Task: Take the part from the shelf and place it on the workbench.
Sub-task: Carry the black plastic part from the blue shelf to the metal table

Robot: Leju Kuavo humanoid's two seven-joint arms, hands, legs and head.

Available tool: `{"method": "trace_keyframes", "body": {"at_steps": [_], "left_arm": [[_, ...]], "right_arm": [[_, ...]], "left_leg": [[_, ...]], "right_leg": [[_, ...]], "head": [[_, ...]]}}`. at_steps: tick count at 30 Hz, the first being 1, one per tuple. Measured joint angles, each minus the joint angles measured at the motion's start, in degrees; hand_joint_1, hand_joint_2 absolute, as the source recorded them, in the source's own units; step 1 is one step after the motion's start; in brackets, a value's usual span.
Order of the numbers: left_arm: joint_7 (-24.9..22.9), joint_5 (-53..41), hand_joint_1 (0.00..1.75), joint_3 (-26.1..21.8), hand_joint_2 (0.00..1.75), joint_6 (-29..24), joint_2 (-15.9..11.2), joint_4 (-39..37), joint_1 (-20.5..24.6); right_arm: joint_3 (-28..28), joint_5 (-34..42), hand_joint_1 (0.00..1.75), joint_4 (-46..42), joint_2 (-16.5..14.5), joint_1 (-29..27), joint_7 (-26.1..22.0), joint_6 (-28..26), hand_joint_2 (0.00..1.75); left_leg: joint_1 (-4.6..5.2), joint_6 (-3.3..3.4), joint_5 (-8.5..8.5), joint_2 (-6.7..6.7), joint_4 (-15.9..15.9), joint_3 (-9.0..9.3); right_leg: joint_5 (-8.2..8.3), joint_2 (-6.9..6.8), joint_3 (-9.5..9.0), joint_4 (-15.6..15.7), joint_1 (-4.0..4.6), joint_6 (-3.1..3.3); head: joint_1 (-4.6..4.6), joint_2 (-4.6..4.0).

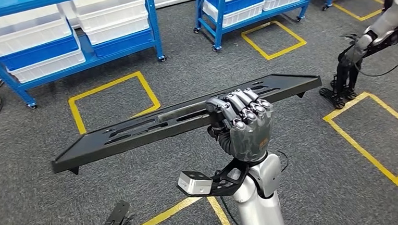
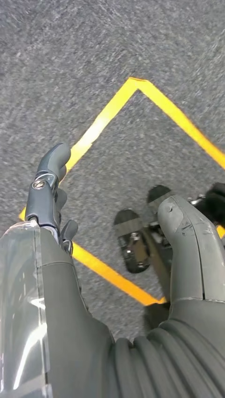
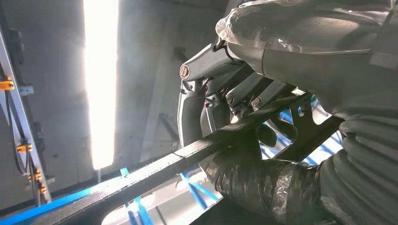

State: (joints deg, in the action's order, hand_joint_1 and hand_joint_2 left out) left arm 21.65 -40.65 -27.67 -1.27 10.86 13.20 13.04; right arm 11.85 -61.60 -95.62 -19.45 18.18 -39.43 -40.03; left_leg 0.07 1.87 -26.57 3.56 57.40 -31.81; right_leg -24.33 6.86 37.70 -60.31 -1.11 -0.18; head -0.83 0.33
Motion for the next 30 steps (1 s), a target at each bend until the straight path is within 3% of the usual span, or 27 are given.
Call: {"method": "trace_keyframes", "body": {"at_steps": [1, 3, 5, 6, 7, 9, 11, 12, 14, 16, 18, 20, 21, 22, 24, 26, 28, 30], "left_arm": [[0.04, 0.11, 0.0, 0.01, 1.75, 0.01, -0.14, 0.0, 0.03], [0.13, 0.43, 0.0, -0.01, 1.75, 0.09, -0.56, 0.0, -0.01], [0.22, 0.64, 0.0, -0.02, 1.75, 0.37, -1.03, -0.01, -0.26], [0.27, 0.73, 0.0, -0.02, 1.75, 0.55, -1.21, -0.02, -0.38], [0.33, 0.8, 0.0, -0.02, 1.75, 0.73, -1.32, -0.02, -0.45], [0.4, 0.74, 0.0, -0.02, 1.75, 1.02, -1.39, -0.02, -0.5], [0.41, 0.54, 0.0, -0.02, 1.75, 1.08, -1.47, -0.02, -0.62], [0.38, 0.46, 0.0, -0.02, 1.75, 1.01, -1.51, -0.02, -0.74], [0.32, 0.4, 0.0, -0.02, 1.75, 0.9, -1.54, -0.03, -0.94], [0.26, 0.23, 0.0, -0.02, 1.75, 0.88, -1.54, -0.04, -0.97], [-0.07, -0.07, 0.0, -0.02, 1.75, 0.84, -1.59, -0.04, -1.08], [-0.6, -0.48, 0.0, -0.02, 1.75, 0.69, -1.74, -0.05, -1.43], [-0.83, -0.64, 0.0, -0.02, 1.75, 0.6, -1.82, -0.06, -1.6], [-1.01, -0.78, 0.0, -0.02, 1.75, 0.52, -1.88, -0.07, -1.71], [-1.21, -0.9, 0.0, -0.02, 1.75, 0.44, -2.03, -0.09, -1.73], [-1.27, -0.96, 0.0, -0.03, 1.75, 0.42, -2.33, -0.09, -1.68], [-1.35, -1.02, 0.0, -0.03, 1.75, 0.43, -2.59, -0.09, -1.7], [-1.42, -1.12, 0.0, -0.03, 1.75, 0.46, -2.66, -0.09, -1.64]], "right_arm": [[0.01, 0.04, 1.71, -0.33, 0.04, -0.04, 0.0, -0.01, 1.75], [0.03, 0.07, 1.71, -0.68, 0.12, -0.07, 0.0, -0.01, 1.75], [0.04, -0.15, 1.71, -0.71, 0.12, -0.1, 0.0, 0.0, 1.75], [0.04, -0.34, 1.71, -0.71, 0.13, -0.12, 0.0, 0.0, 1.75], [0.05, -0.54, 1.71, -0.71, 0.12, -0.12, 0.0, 0.0, 1.75], [0.08, -0.94, 1.71, -0.75, 0.11, -0.12, 0.0, -0.01, 1.75], [0.11, -0.98, 1.71, -0.89, 0.1, -0.17, 0.01, -0.01, 1.75], [0.14, -0.86, 1.71, -0.97, 0.09, -0.2, 0.01, -0.02, 1.75], [0.19, -0.63, 1.71, -1.12, 0.09, -0.25, 0.02, -0.02, 1.75], [0.22, -0.58, 1.71, -1.36, 0.09, -0.32, 0.01, -0.02, 1.75], [0.25, -0.62, 1.71, -1.63, 0.08, -0.42, 0.0, -0.02, 1.75], [0.28, -0.71, 1.71, -1.74, 0.1, -0.67, 0.0, -0.02, 1.75], [0.28, -0.74, 1.71, -1.82, 0.14, -0.9, 0.0, -0.02, 1.75], [0.28, -0.76, 1.71, -1.95, 0.18, -1.13, 0.0, -0.02, 1.75], [0.28, -0.74, 1.71, -2.38, 0.24, -1.44, 0.0, -0.02, 1.75], [0.28, -0.72, 1.71, -2.83, 0.25, -1.53, 0.0, -0.01, 1.75], [0.28, -0.72, 1.71, -3.19, 0.31, -1.7, 0.0, -0.01, 1.75], [0.28, -0.74, 1.71, -3.65, 0.4, -1.99, 0.0, -0.02, 1.75]], "left_leg": [[-0.11, 0.26, 0.49, -0.82, -0.86, 0.33], [-0.15, 0.54, 1.08, -2.48, -1.83, 0.64], [-0.07, 0.58, 1.01, -4.12, -1.6, 0.36], [-0.09, 0.52, 0.87, -4.94, -1.31, 0.17], [-0.16, 0.42, 0.69, -5.72, -0.96, -0.02], [-0.34, -0.02, 0.1, -7.05, 0.03, -0.33], [-0.18, -0.72, -0.65, -7.97, 1.06, -0.58], [-0.08, -1.08, -0.92, -8.36, 1.39, -0.6], [-0.09, -1.66, -1.13, -9.2, 1.54, -0.44], [-0.4, -2.22, -2.16, -8.52, 2.53, -0.65], [-0.68, -2.67, -5.31, -6.03, 7.27, -2.61], [-0.74, -2.82, -8.58, -4.46, 14.51, -5.91], [-0.73, -2.77, -9.01, -4.23, 16.82, -7.08], [-0.72, -2.61, -8.33, -4.09, 17.12, -7.35], [-0.68, -1.96, -4.35, -3.07, 11.64, -5.02], [-0.62, -1.25, -1.42, -0.2, 4.54, -1.77], [-0.38, -0.89, -1.08, 1.3, 1.8, -0.5], [-0.33, -0.52, -0.56, 0.13, 0.77, -0.17]], "right_leg": [[-0.7, -1.1, 0.45, -0.79, 0.21, -0.18], [-3.86, -4.44, 2.68, -5.56, 0.5, -0.31], [-6.86, -6.06, 5.48, -11.88, 0.4, -0.6], [-7.11, -6.43, 6.01, -13.33, 0.3, -0.78], [-6.42, -6.74, 5.52, -12.87, 0.18, -0.97], [-3.67, -8.14, 1.77, -6.66, 0.02, -1.24], [-2.28, -9.77, -1.19, -1.49, 0.2, -0.82], [-2.4, -10.03, -1.53, -0.72, 0.38, -0.41], [-2.26, -9.0, -1.33, -0.84, 0.53, 0.43], [-2.01, -7.97, -1.3, -0.64, 0.39, 1.06], [-1.79, -6.95, -1.31, -0.51, 0.23, 1.53], [-1.68, -5.69, -1.23, -0.51, 0.35, 1.76], [-1.64, -4.97, -1.21, -0.51, 0.45, 1.81], [-1.6, -4.22, -1.21, -0.51, 0.52, 1.84], [-1.51, -2.71, -1.3, -0.52, 0.58, 1.8], [-1.3, -1.36, -1.23, -0.5, 0.46, 1.52], [-0.89, -0.12, -0.85, -0.34, 0.05, 0.86], [-0.43, 0.7, -0.6, 0.1, -0.17, 0.04]], "head": [[0.03, 0.0], [0.04, 0.0], [0.03, 0.0], [0.03, 0.0], [0.03, 0.0], [0.03, 0.0], [0.03, 0.0], [0.04, 0.0], [0.03, 0.0], [0.03, 0.0], [0.02, 0.0], [0.01, 0.0], [0.01, 0.0], [0.02, 0.0], [0.02, 0.0], [0.03, 0.0], [0.02, 0.0], [0.01, 0.0]]}}
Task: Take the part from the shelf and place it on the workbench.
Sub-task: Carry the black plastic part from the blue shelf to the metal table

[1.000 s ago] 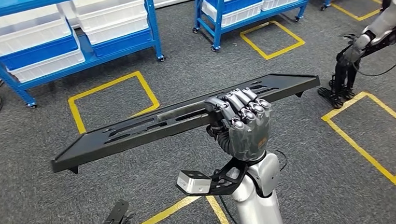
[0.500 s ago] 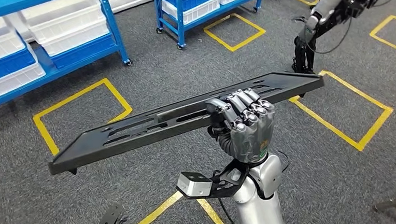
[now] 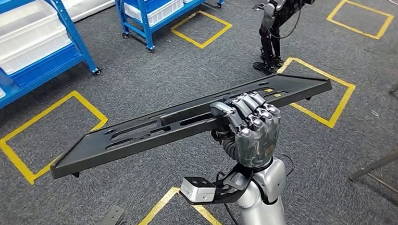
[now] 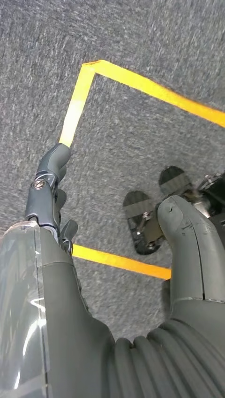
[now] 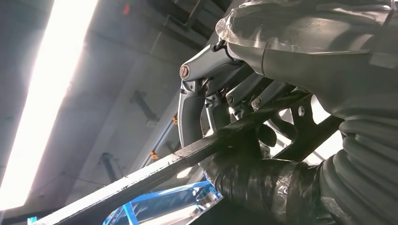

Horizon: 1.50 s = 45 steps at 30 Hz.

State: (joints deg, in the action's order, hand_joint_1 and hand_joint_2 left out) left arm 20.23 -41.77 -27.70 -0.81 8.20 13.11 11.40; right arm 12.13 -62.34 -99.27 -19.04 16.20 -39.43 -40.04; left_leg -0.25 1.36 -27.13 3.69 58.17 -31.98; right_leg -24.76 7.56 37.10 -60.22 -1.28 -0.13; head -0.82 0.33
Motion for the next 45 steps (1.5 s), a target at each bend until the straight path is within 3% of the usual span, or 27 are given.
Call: {"method": "trace_keyframes", "body": {"at_steps": [2, 4, 6, 7, 8, 10, 12, 13, 15, 17, 19, 21, 22, 23, 24, 26, 28, 30, 31, 33, 35, 36, 38, 40, 42, 44, 45], "left_arm": [[0.02, -0.13, 0.0, -0.01, 1.75, 0.06, 0.03, 0.0, 0.11], [0.05, -0.28, 0.0, -0.01, 1.75, 0.17, 0.05, 0.0, 0.02], [0.05, -0.42, 0.0, -0.01, 1.75, 0.26, 0.09, -0.01, -0.2], [0.04, -0.46, 0.0, -0.01, 1.75, 0.29, 0.13, -0.01, -0.25], [0.04, -0.5, 0.0, -0.02, 1.75, 0.33, 0.21, -0.02, -0.24], [0.05, -0.55, 0.0, -0.02, 1.75, 0.42, 0.39, -0.02, -0.15], [0.09, -0.58, 0.0, -0.02, 1.75, 0.46, 0.5, -0.02, -0.05], [0.11, -0.62, 0.0, -0.02, 1.75, 0.47, 0.51, -0.02, -0.02], [0.18, -0.71, 0.0, -0.02, 1.75, 0.46, 0.57, -0.02, 0.09], [0.21, -0.77, 0.0, -0.03, 1.75, 0.41, 0.65, -0.02, 0.27], [0.22, -0.79, 0.0, -0.03, 1.75, 0.39, 0.67, -0.02, 0.29], [0.21, -0.8, 0.0, -0.03, 1.75, 0.4, 0.67, -0.03, 0.11], [0.21, -0.81, 0.0, -0.03, 1.75, 0.43, 0.67, -0.03, 0.03], [0.21, -0.82, 0.0, -0.03, 1.75, 0.45, 0.67, -0.04, 0.0], [0.22, -0.84, 0.0, -0.02, 1.75, 0.5, 0.67, -0.04, 0.03], [0.27, -0.92, 0.0, -0.02, 1.75, 0.59, 0.66, -0.04, 0.11], [0.33, -1.06, 0.0, -0.03, 1.75, 0.64, 0.63, -0.04, 0.15], [0.36, -1.27, 0.0, -0.02, 1.75, 0.66, 0.66, -0.04, 0.18], [0.36, -1.37, 0.0, -0.02, 1.75, 0.68, 0.72, -0.04, 0.26], [0.39, -1.46, 0.0, -0.03, 1.75, 0.72, 0.89, -0.04, 0.43], [0.4, -1.52, 0.0, -0.03, 1.75, 0.74, 0.95, -0.04, 0.37], [0.39, -1.54, 0.0, -0.03, 1.75, 0.75, 0.93, -0.04, 0.27], [0.37, -1.54, 0.0, -0.03, 1.75, 0.79, 0.93, -0.04, 0.18], [0.38, -1.53, 0.0, -0.03, 1.75, 0.85, 0.99, -0.04, 0.29], [0.38, -1.52, 0.0, -0.03, 1.75, 0.89, 1.05, -0.04, 0.43], [0.38, -1.52, 0.0, -0.03, 1.75, 0.9, 1.1, -0.04, 0.49], [0.38, -1.52, 0.0, -0.03, 1.75, 0.9, 1.13, -0.04, 0.54]], "right_arm": [[0.0, 0.0, 1.71, -0.54, 0.15, -0.19, 0.0, -0.01, 1.75], [0.0, -0.01, 1.71, -0.78, 0.29, -0.39, 0.0, -0.01, 1.75], [0.0, -0.04, 1.71, -0.84, 0.4, -0.87, 0.0, 0.0, 1.75], [0.0, -0.08, 1.71, -0.86, 0.46, -1.15, 0.0, 0.0, 1.75], [0.0, -0.13, 1.71, -0.89, 0.51, -1.35, 0.0, 0.0, 1.75], [0.0, -0.27, 1.71, -1.08, 0.56, -1.52, 0.0, 0.0, 1.75], [-0.01, -0.38, 1.71, -1.35, 0.57, -1.58, 0.0, 0.0, 1.75], [-0.01, -0.42, 1.71, -1.46, 0.57, -1.63, 0.0, 0.0, 1.75], [-0.02, -0.51, 1.71, -1.68, 0.57, -1.71, 0.0, 0.0, 1.75], [-0.02, -0.65, 1.71, -1.9, 0.56, -1.74, 0.0, 0.0, 1.75], [-0.02, -0.79, 1.71, -1.99, 0.54, -1.74, 0.0, 0.0, 1.75], [-0.02, -0.85, 1.71, -1.99, 0.53, -1.75, 0.0, 0.0, 1.75], [-0.02, -0.88, 1.71, -1.99, 0.53, -1.75, 0.0, 0.0, 1.75], [-0.02, -0.95, 1.71, -1.99, 0.53, -1.75, 0.0, 0.0, 1.75], [-0.02, -1.05, 1.71, -1.99, 0.53, -1.75, 0.0, 0.0, 1.75], [-0.02, -1.32, 1.71, -2.0, 0.51, -1.74, 0.0, 0.0, 1.75], [-0.02, -1.51, 1.71, -2.01, 0.49, -1.73, 0.0, 0.0, 1.75], [-0.02, -1.57, 1.71, -2.05, 0.49, -1.74, 0.0, 0.0, 1.75], [-0.03, -1.56, 1.71, -2.1, 0.51, -1.75, 0.0, 0.0, 1.75], [-0.06, -1.56, 1.71, -2.25, 0.58, -1.73, 0.0, 0.0, 1.75], [-0.14, -1.55, 1.71, -2.32, 0.63, -1.72, 0.0, 0.0, 1.75], [-0.21, -1.55, 1.71, -2.32, 0.64, -1.75, 0.0, 0.0, 1.75], [-0.42, -1.56, 1.71, -2.32, 0.66, -1.8, 0.0, 0.0, 1.75], [-0.54, -1.57, 1.71, -2.33, 0.66, -1.83, 0.0, 0.0, 1.75], [-0.55, -1.58, 1.71, -2.34, 0.66, -1.81, 0.0, 0.0, 1.75], [-0.57, -1.61, 1.71, -2.34, 0.65, -1.81, 0.0, 0.0, 1.75], [-0.59, -1.63, 1.71, -2.35, 0.64, -1.81, 0.0, 0.0, 1.75]], "left_leg": [[-0.19, 0.57, 0.9, -1.57, -1.55, 0.48], [-0.18, 0.91, 1.36, -3.23, -2.29, 0.6], [-0.14, 0.97, 1.33, -4.94, -2.14, 0.36], [-0.15, 0.92, 1.26, -5.78, -2.0, 0.26], [-0.17, 0.83, 1.13, -6.55, -1.82, 0.18], [-0.2, 0.47, 0.68, -7.84, -1.2, 0.13], [0.05, -0.18, 0.09, -8.83, -0.39, 0.03], [0.18, -0.5, -0.11, -9.25, -0.16, 0.01], [0.17, -1.09, -0.37, -9.95, -0.04, 0.12], [-0.13, -1.71, -1.77, -8.15, 1.38, -0.27], [-0.4, -2.17, -5.24, -5.27, 6.94, -2.55], [-0.45, -2.32, -8.26, -4.39, 14.2, -5.8], [-0.45, -2.28, -8.42, -4.3, 16.03, -6.7], [-0.45, -2.16, -7.41, -4.21, 15.67, -6.61], [-0.45, -1.95, -5.5, -3.95, 13.23, -5.56], [-0.49, -1.41, -1.59, -1.88, 5.61, -2.24], [-0.46, -1.02, -0.37, 0.05, 1.09, -0.28], [-0.36, -0.74, -0.4, -0.27, 0.31, -0.02], [-0.43, -0.46, -0.11, -0.94, -0.02, 0.03], [-0.6, 0.35, 0.51, -2.37, -0.86, 0.16], [-0.49, 0.86, 0.72, -3.86, -1.11, 0.04], [-0.39, 0.96, 0.71, -4.67, -1.06, -0.09], [-0.3, 0.94, 0.67, -6.27, -0.93, -0.27], [-0.28, 0.76, 0.46, -7.63, -0.65, -0.27], [-0.04, 0.34, 0.08, -8.67, -0.18, -0.27], [0.26, -0.15, -0.17, -9.66, 0.14, -0.27], [0.32, -0.39, -0.23, -10.24, 0.2, -0.2]], "right_leg": [[-1.08, -2.42, 0.66, -1.06, 0.33, -0.42], [-4.53, -5.96, 3.1, -6.33, 0.55, -0.55], [-7.31, -7.03, 5.95, -12.73, 0.44, -0.86], [-7.31, -7.22, 6.32, -13.87, 0.37, -1.04], [-6.29, -7.49, 5.52, -12.81, 0.3, -1.19], [-3.18, -9.12, 1.44, -5.88, 0.28, -1.24], [-1.72, -10.64, -1.52, -0.48, 0.62, -0.71], [-1.79, -10.87, -1.86, 0.35, 0.83, -0.37], [-1.63, -9.71, -1.73, 0.37, 0.88, 0.25], [-1.37, -8.69, -1.72, 0.6, 0.6, 0.78], [-1.18, -7.67, -1.69, 0.69, 0.4, 1.21], [-1.09, -6.37, -1.61, 0.66, 0.47, 1.42], [-1.06, -5.64, -1.6, 0.62, 0.51, 1.45], [-1.04, -4.88, -1.61, 0.55, 0.54, 1.45], [-1.03, -4.11, -1.64, 0.47, 0.54, 1.44], [-0.94, -2.69, -1.58, 0.32, 0.54, 1.26], [-0.62, -1.45, -1.15, 0.28, 0.4, 0.71], [-0.11, -0.27, -0.7, 0.55, 0.2, -0.15], [-0.15, -0.43, -0.52, 0.5, 0.24, -0.51], [-2.0, -2.83, 0.6, -1.9, 0.6, -0.95], [-5.84, -5.92, 3.4, -8.31, 0.7, -1.05], [-7.4, -6.58, 4.88, -11.73, 0.63, -1.12], [-7.65, -7.24, 5.57, -14.06, 0.51, -1.25], [-4.41, -8.37, 2.04, -8.37, 0.54, -1.12], [-2.24, -10.93, -1.79, -1.44, 1.0, -0.56], [-2.15, -11.86, -2.64, 0.74, 1.47, -0.01], [-1.97, -11.07, -2.48, 0.82, 1.49, 0.22]], "head": [[0.03, 0.0], [0.04, 0.0], [0.04, 0.0], [0.03, 0.0], [0.04, 0.0], [0.04, 0.0], [0.02, 0.0], [0.01, 0.0], [0.02, 0.0], [0.01, 0.0], [0.01, 0.0], [0.01, 0.0], [0.01, 0.0], [0.01, 0.0], [0.01, 0.0], [0.02, 0.0], [0.02, 0.0], [0.01, 0.0], [0.02, 0.0], [0.15, 0.0], [0.27, 0.0], [0.26, 0.0], [0.26, 0.0], [0.27, 0.0], [0.25, 0.0], [0.23, 0.0], [0.23, 0.0]]}}
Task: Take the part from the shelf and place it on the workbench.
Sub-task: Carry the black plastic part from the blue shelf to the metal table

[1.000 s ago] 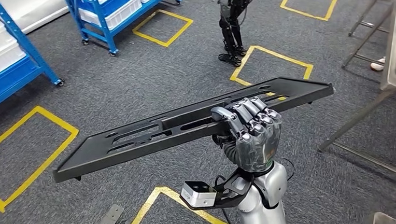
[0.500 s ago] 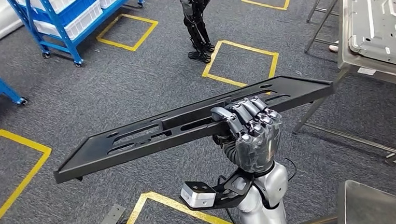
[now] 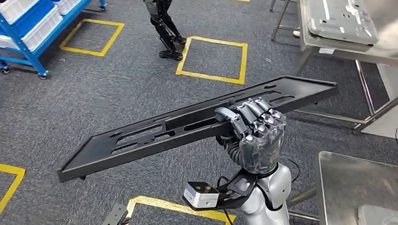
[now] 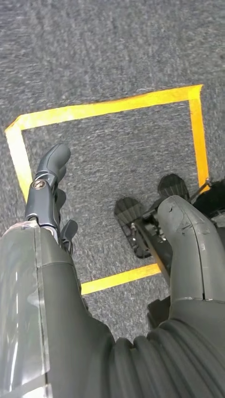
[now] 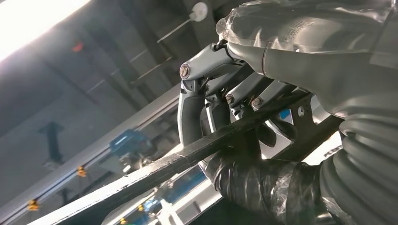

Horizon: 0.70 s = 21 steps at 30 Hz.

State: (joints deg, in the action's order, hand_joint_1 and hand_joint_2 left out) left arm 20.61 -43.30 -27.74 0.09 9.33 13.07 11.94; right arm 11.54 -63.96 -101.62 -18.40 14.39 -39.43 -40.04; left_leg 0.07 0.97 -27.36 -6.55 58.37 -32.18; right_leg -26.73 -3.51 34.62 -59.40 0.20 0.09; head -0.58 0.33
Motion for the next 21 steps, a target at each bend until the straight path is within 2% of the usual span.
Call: {"method": "trace_keyframes", "body": {"at_steps": [1, 2, 3, 5, 6, 7, 8, 9, 10, 12, 13, 14, 16, 17, 18, 19, 21], "left_arm": [[0.0, 0.0, 0.0, 0.0, 1.75, 0.0, 0.02, 0.0, 0.06], [0.01, 0.0, 0.0, 0.0, 1.75, 0.0, 0.03, 0.0, 0.12], [0.02, 0.0, 0.0, 0.0, 1.75, 0.0, 0.04, 0.0, 0.17], [0.03, 0.0, 0.0, 0.0, 1.75, 0.0, 0.04, 0.0, 0.09], [0.02, 0.0, 0.0, 0.0, 1.75, 0.0, 0.04, 0.0, -0.02], [0.01, 0.0, 0.0, 0.0, 1.75, 0.0, 0.04, 0.0, -0.12], [0.0, 0.0, 0.0, 0.0, 1.75, 0.0, 0.04, 0.0, -0.18], [-0.01, -0.01, 0.0, 0.0, 1.75, 0.01, 0.04, 0.0, -0.19], [0.0, -0.01, 0.0, 0.0, 1.75, 0.01, 0.04, 0.0, -0.16], [0.01, -0.02, 0.0, 0.0, 1.75, 0.02, 0.02, 0.0, -0.07], [0.0, -0.02, 0.0, 0.0, 1.75, 0.02, 0.01, 0.0, -0.03], [-0.03, -0.03, 0.0, 0.0, 1.75, 0.04, -0.02, 0.0, -0.01], [-0.09, -0.05, 0.0, 0.0, 1.75, 0.14, -0.01, 0.0, 0.06], [-0.13, -0.06, 0.0, 0.0, 1.75, 0.22, 0.04, 0.0, 0.11], [-0.14, -0.07, 0.0, -0.01, 1.75, 0.29, 0.09, -0.01, 0.17], [-0.14, -0.07, 0.0, -0.01, 1.75, 0.33, 0.14, -0.01, 0.19], [-0.13, -0.07, 0.0, -0.02, 1.75, 0.38, 0.13, -0.02, 0.05]], "right_arm": [[-0.01, -0.01, 1.71, -0.03, -0.01, -0.01, 0.0, 0.0, 1.75], [-0.02, 0.0, 1.71, -0.09, -0.03, -0.01, 0.0, 0.0, 1.75], [-0.03, 0.0, 1.71, -0.15, -0.05, -0.01, 0.0, 0.0, 1.75], [-0.06, -0.02, 1.71, -0.24, -0.1, 0.0, 0.0, 0.0, 1.75], [-0.07, -0.03, 1.71, -0.23, -0.11, -0.01, 0.0, 0.0, 1.75], [-0.08, -0.04, 1.71, -0.23, -0.11, -0.02, 0.0, 0.0, 1.75], [-0.09, -0.05, 1.71, -0.23, -0.11, -0.02, 0.0, 0.0, 1.75], [-0.1, -0.09, 1.71, -0.23, -0.11, -0.02, 0.0, 0.0, 1.75], [-0.11, -0.13, 1.71, -0.23, -0.11, -0.02, 0.0, 0.0, 1.75], [-0.13, -0.19, 1.71, -0.23, -0.11, 0.0, 0.0, 0.0, 1.75], [-0.14, -0.21, 1.71, -0.23, -0.11, 0.0, 0.0, 0.0, 1.75], [-0.16, -0.24, 1.71, -0.23, -0.11, 0.0, 0.01, 0.0, 1.75], [-0.2, -0.31, 1.71, -0.25, -0.1, 0.0, 0.02, 0.0, 1.75], [-0.22, -0.32, 1.71, -0.26, -0.08, -0.01, 0.04, 0.0, 1.75], [-0.24, -0.33, 1.71, -0.28, -0.05, 0.0, 0.05, 0.0, 1.75], [-0.26, -0.33, 1.71, -0.29, -0.02, 0.01, 0.08, 0.0, 1.75], [-0.29, -0.32, 1.71, -0.3, 0.04, -0.02, 0.14, 0.0, 1.75]], "left_leg": [[-0.08, -0.3, -0.21, -0.09, 0.08, 0.0], [-0.23, -0.62, -0.77, 0.7, 0.57, -0.12], [-0.4, -0.93, -1.89, 2.06, 1.97, -0.62], [-0.69, -1.46, -5.54, 5.1, 8.25, -3.21], [-0.73, -1.63, -7.25, 5.72, 12.2, -4.98], [-0.75, -1.75, -8.17, 5.93, 15.28, -6.41], [-0.76, -1.76, -7.92, 5.98, 16.46, -7.03], [-0.78, -1.7, -6.57, 6.05, 15.38, -6.61], [-0.81, -1.56, -4.37, 6.42, 12.15, -5.18], [-0.99, -1.14, -0.9, 8.7, 4.55, -1.87], [-1.04, -0.97, -0.21, 9.78, 2.03, -0.76], [-1.02, -0.82, -0.24, 10.47, 0.95, -0.34], [-0.93, -0.41, -0.18, 9.95, 0.42, -0.2], [-0.99, -0.02, 0.1, 9.34, 0.07, -0.13], [-1.1, 0.45, 0.4, 8.69, -0.32, -0.02], [-1.19, 0.87, 0.66, 7.94, -0.71, 0.05], [-1.01, 1.29, 0.86, 6.45, -0.89, -0.01]], "right_leg": [[0.14, 0.64, 0.06, 0.08, -0.13, 0.26], [0.32, 1.26, 0.08, 0.2, -0.31, 0.56], [0.5, 1.85, 0.08, 0.34, -0.54, 0.86], [0.72, 3.07, 0.16, 0.42, -0.81, 1.22], [0.78, 3.78, 0.24, 0.39, -0.84, 1.29], [0.82, 4.55, 0.29, 0.34, -0.84, 1.31], [0.85, 5.35, 0.33, 0.27, -0.85, 1.32], [0.87, 6.14, 0.34, 0.16, -0.86, 1.3], [0.87, 6.93, 0.33, 0.05, -0.88, 1.27], [0.92, 8.33, 0.46, -0.23, -0.88, 1.02], [1.03, 8.92, 0.71, -0.32, -0.9, 0.74], [1.2, 9.46, 0.99, -0.34, -0.97, 0.37], [1.67, 10.52, 1.45, -0.1, -1.11, -0.52], [1.57, 10.33, 1.61, -0.21, -1.07, -0.86], [0.93, 9.34, 2.01, -0.98, -0.97, -1.15], [-0.39, 7.89, 2.9, -2.92, -0.84, -1.35], [-4.04, 4.9, 5.88, -9.45, -0.88, -1.57]], "head": [[0.01, 0.0], [0.0, 0.0], [-0.01, 0.0], [-0.02, 0.0], [-0.03, 0.0], [-0.02, 0.0], [-0.03, 0.0], [-0.03, 0.0], [-0.03, 0.0], [-0.01, 0.0], [-0.02, 0.0], [-0.01, 0.0], [-0.01, 0.0], [0.02, 0.0], [0.13, 0.0], [0.24, 0.0], [0.44, 0.0]]}}
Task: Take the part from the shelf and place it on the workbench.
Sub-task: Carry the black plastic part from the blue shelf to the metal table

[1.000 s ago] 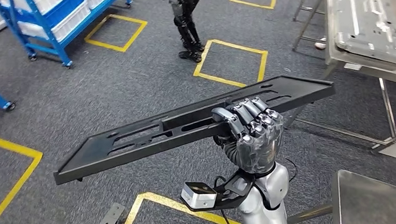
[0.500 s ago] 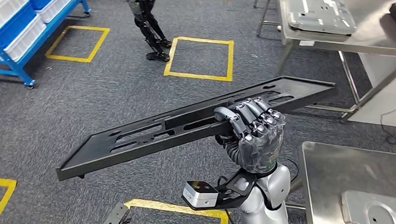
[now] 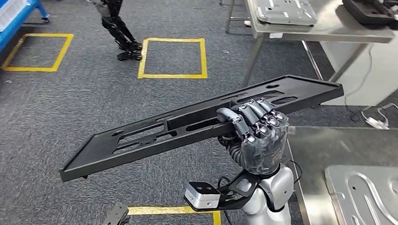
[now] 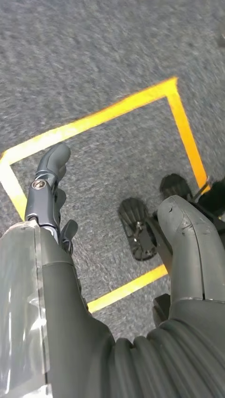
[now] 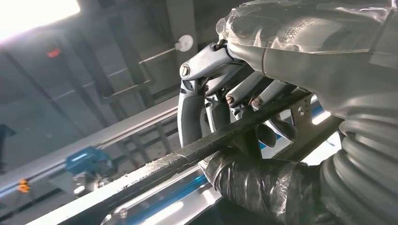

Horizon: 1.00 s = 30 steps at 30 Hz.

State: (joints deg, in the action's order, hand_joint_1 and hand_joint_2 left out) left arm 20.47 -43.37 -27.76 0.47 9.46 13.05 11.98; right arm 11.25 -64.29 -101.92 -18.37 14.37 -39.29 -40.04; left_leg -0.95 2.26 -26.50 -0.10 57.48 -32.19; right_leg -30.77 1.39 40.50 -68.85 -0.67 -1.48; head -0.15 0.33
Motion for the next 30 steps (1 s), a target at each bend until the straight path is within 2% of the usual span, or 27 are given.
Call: {"method": "trace_keyframes", "body": {"at_steps": [1, 2, 3, 4, 5, 7, 8, 9, 11, 12, 13, 15, 16, 17, 18, 19, 20, 22, 23, 24, 26, 27, 28, 30], "left_arm": [[0.01, 0.0, 0.0, 0.0, 1.75, 0.01, -0.04, 0.0, -0.12], [0.01, 0.0, 0.0, 0.0, 1.75, 0.01, -0.08, -0.01, -0.21], [0.03, 0.0, 0.0, 0.0, 1.75, 0.02, -0.09, -0.01, -0.22], [0.04, -0.01, 0.0, 0.0, 1.75, 0.03, -0.09, -0.01, -0.18], [0.07, -0.01, 0.0, 0.0, 1.75, 0.04, -0.09, -0.01, -0.11], [0.1, -0.03, 0.0, 0.0, 1.75, 0.08, -0.08, -0.01, -0.02], [0.11, -0.03, 0.0, 0.0, 1.75, 0.09, -0.08, -0.01, -0.02], [0.12, -0.03, 0.0, 0.0, 1.75, 0.11, -0.08, -0.01, -0.01], [0.17, -0.01, 0.0, 0.0, 1.75, 0.14, -0.07, 0.0, 0.12], [0.23, 0.0, 0.0, 0.0, 1.75, 0.16, -0.06, 0.01, 0.21], [0.31, 0.01, 0.0, 0.0, 1.75, 0.16, -0.06, 0.01, 0.27], [0.45, -0.01, 0.0, 0.0, 1.75, 0.13, -0.07, 0.01, 0.14], [0.48, -0.02, 0.0, 0.0, 1.75, 0.09, -0.08, 0.0, -0.01], [0.49, -0.01, 0.0, 0.0, 1.75, 0.07, -0.08, -0.01, -0.15], [0.49, 0.02, 0.0, -0.01, 1.75, 0.08, -0.08, -0.01, -0.24], [0.49, 0.04, 0.0, -0.02, 1.75, 0.13, -0.08, -0.01, -0.27], [0.49, 0.08, 0.0, -0.04, 1.75, 0.22, -0.09, -0.01, -0.25], [0.63, 0.16, 0.0, -0.18, 1.75, 0.42, -0.15, -0.01, -0.19], [0.79, 0.22, 0.0, -0.31, 1.75, 0.45, -0.19, -0.01, -0.19], [1.0, 0.28, 0.0, -0.45, 1.75, 0.43, -0.21, -0.01, -0.21], [1.42, 0.37, 0.0, -0.62, 1.75, 0.19, -0.15, -0.01, -0.19], [1.58, 0.4, 0.0, -0.67, 1.75, 0.05, -0.08, -0.01, -0.13], [1.72, 0.45, 0.0, -0.72, 1.75, -0.09, -0.01, -0.01, -0.07], [1.96, 0.55, 0.0, -0.87, 1.75, -0.4, 0.06, -0.01, -0.12]], "right_arm": [[-0.01, 0.01, 1.71, 0.0, 0.02, -0.06, 0.03, 0.0, 1.75], [-0.01, 0.01, 1.71, 0.0, 0.05, -0.14, 0.05, 0.0, 1.75], [-0.02, 0.01, 1.71, 0.0, 0.07, -0.22, 0.06, 0.0, 1.75], [-0.02, 0.01, 1.71, 0.0, 0.09, -0.28, 0.07, 0.0, 1.75], [-0.02, 0.01, 1.71, 0.0, 0.09, -0.31, 0.08, 0.0, 1.75], [-0.02, 0.01, 1.71, 0.0, 0.08, -0.31, 0.08, 0.0, 1.75], [-0.02, 0.01, 1.71, 0.0, 0.08, -0.3, 0.08, 0.0, 1.75], [-0.02, 0.02, 1.71, 0.0, 0.07, -0.31, 0.08, 0.0, 1.75], [-0.02, 0.04, 1.71, -0.03, 0.07, -0.37, 0.09, 0.0, 1.75], [-0.02, 0.06, 1.71, -0.07, 0.06, -0.4, 0.09, -0.01, 1.75], [-0.03, 0.07, 1.71, -0.11, 0.05, -0.43, 0.08, -0.01, 1.75], [-0.04, 0.07, 1.71, -0.17, 0.05, -0.52, 0.03, -0.01, 1.75], [-0.04, 0.06, 1.71, -0.17, 0.05, -0.59, 0.01, 0.0, 1.75], [-0.05, 0.07, 1.71, -0.16, 0.05, -0.69, -0.02, 0.0, 1.75], [-0.07, 0.07, 1.71, -0.16, 0.06, -0.81, -0.04, 0.0, 1.75], [-0.09, 0.08, 1.71, -0.16, 0.07, -0.9, -0.07, 0.0, 1.75], [-0.12, 0.08, 1.71, -0.17, 0.07, -0.97, -0.08, 0.0, 1.75], [-0.18, 0.1, 1.71, -0.2, 0.07, -1.03, -0.11, 0.0, 1.75], [-0.22, 0.11, 1.71, -0.26, 0.07, -1.06, -0.11, 0.0, 1.75], [-0.26, 0.13, 1.71, -0.33, 0.07, -1.12, -0.12, 0.0, 1.75], [-0.34, 0.14, 1.71, -0.51, 0.09, -1.25, -0.12, 0.0, 1.75], [-0.4, 0.14, 1.71, -0.65, 0.13, -1.31, -0.12, 0.0, 1.75], [-0.44, 0.14, 1.71, -0.78, 0.15, -1.33, -0.12, 0.0, 1.75], [-0.51, 0.14, 1.71, -0.96, 0.21, -1.39, -0.12, 0.0, 1.75]], "left_leg": [[0.1, 0.03, 0.0, -0.8, 0.04, -0.11], [0.15, 0.02, -0.02, -1.6, 0.09, -0.18], [0.19, 0.01, -0.06, -2.37, 0.14, -0.21], [0.21, -0.04, -0.13, -3.07, 0.2, -0.2], [0.25, -0.13, -0.24, -3.69, 0.28, -0.14], [0.56, -0.54, -0.55, -4.68, 0.54, -0.07], [0.71, -0.8, -0.67, -5.16, 0.64, -0.03], [0.86, -1.07, -0.75, -5.69, 0.67, 0.01], [0.84, -1.66, -1.05, -6.41, 0.75, 0.16], [0.77, -1.99, -1.69, -5.69, 1.31, 0.02], [0.63, -2.28, -2.89, -4.38, 2.82, -0.54], [0.37, -2.69, -6.54, -1.39, 9.15, -3.22], [0.3, -2.8, -8.09, -0.74, 12.78, -4.85], [0.26, -2.88, -8.78, -0.5, 15.34, -6.04], [0.22, -2.91, -8.34, -0.44, 15.94, -6.36], [0.17, -2.87, -6.88, -0.37, 14.45, -5.71], [0.07, -2.77, -4.74, 0.0, 11.2, -4.22], [-0.15, -2.42, -1.97, 2.45, 4.43, -1.08], [-0.18, -2.26, -1.5, 3.55, 2.47, -0.21], [-0.12, -2.1, -1.64, 4.24, 1.81, 0.05], [-0.07, -1.58, -1.29, 3.41, 1.42, 0.06], [-0.15, -1.17, -1.01, 2.79, 1.1, 0.15], [-0.24, -0.72, -0.73, 2.08, 0.72, 0.25], [-0.21, -0.2, -0.45, 0.57, 0.35, 0.29]], "right_leg": [[-1.32, -0.63, 1.48, -3.25, -0.06, -0.07], [-1.66, -0.96, 2.2, -5.01, -0.1, -0.12], [-1.02, -1.19, 1.93, -4.86, -0.12, -0.1], [0.48, -1.56, 0.58, -2.63, -0.09, 0.02], [2.34, -2.33, -1.57, 1.06, 0.0, 0.24], [4.37, -4.62, -5.14, 7.7, 0.6, 0.91], [4.59, -5.25, -5.87, 9.31, 0.87, 1.22], [4.44, -5.27, -5.89, 9.76, 1.1, 1.43], [4.77, -3.91, -5.74, 10.01, 0.85, 1.92], [4.97, -3.31, -5.76, 10.21, 0.66, 2.21], [5.18, -2.77, -5.8, 10.4, 0.45, 2.54], [5.4, -1.57, -5.72, 10.47, 0.33, 2.93], [5.43, -0.86, -5.61, 10.38, 0.34, 3.02], [5.45, -0.05, -5.51, 10.26, 0.34, 3.04], [5.45, 0.73, -5.43, 10.1, 0.34, 3.03], [5.43, 1.53, -5.38, 9.93, 0.32, 3.01], [5.4, 2.32, -5.36, 9.74, 0.3, 2.96], [5.38, 3.75, -5.1, 9.34, 0.3, 2.64], [5.47, 4.35, -4.84, 9.17, 0.23, 2.33], [5.64, 4.92, -4.53, 9.12, 0.12, 1.95], [5.98, 5.62, -4.1, 9.23, -0.06, 1.15], [5.75, 4.87, -3.9, 8.99, 0.02, 0.82], [4.92, 3.51, -3.37, 7.88, 0.14, 0.54], [1.66, 0.31, -0.79, 2.32, 0.26, 0.17]], "head": [[-0.01, 0.0], [-0.01, 0.0], [-0.01, 0.0], [-0.01, 0.0], [-0.01, 0.0], [-0.01, 0.0], [-0.01, 0.0], [-0.02, 0.0], [-0.03, 0.0], [-0.03, 0.0], [-0.04, 0.0], [-0.05, 0.0], [-0.06, 0.0], [-0.06, 0.0], [-0.06, 0.0], [-0.06, 0.0], [-0.06, 0.0], [-0.04, 0.0], [-0.04, 0.0], [-0.04, 0.0], [-0.06, 0.0], [-0.03, 0.0], [0.01, 0.0], [0.1, 0.0]]}}
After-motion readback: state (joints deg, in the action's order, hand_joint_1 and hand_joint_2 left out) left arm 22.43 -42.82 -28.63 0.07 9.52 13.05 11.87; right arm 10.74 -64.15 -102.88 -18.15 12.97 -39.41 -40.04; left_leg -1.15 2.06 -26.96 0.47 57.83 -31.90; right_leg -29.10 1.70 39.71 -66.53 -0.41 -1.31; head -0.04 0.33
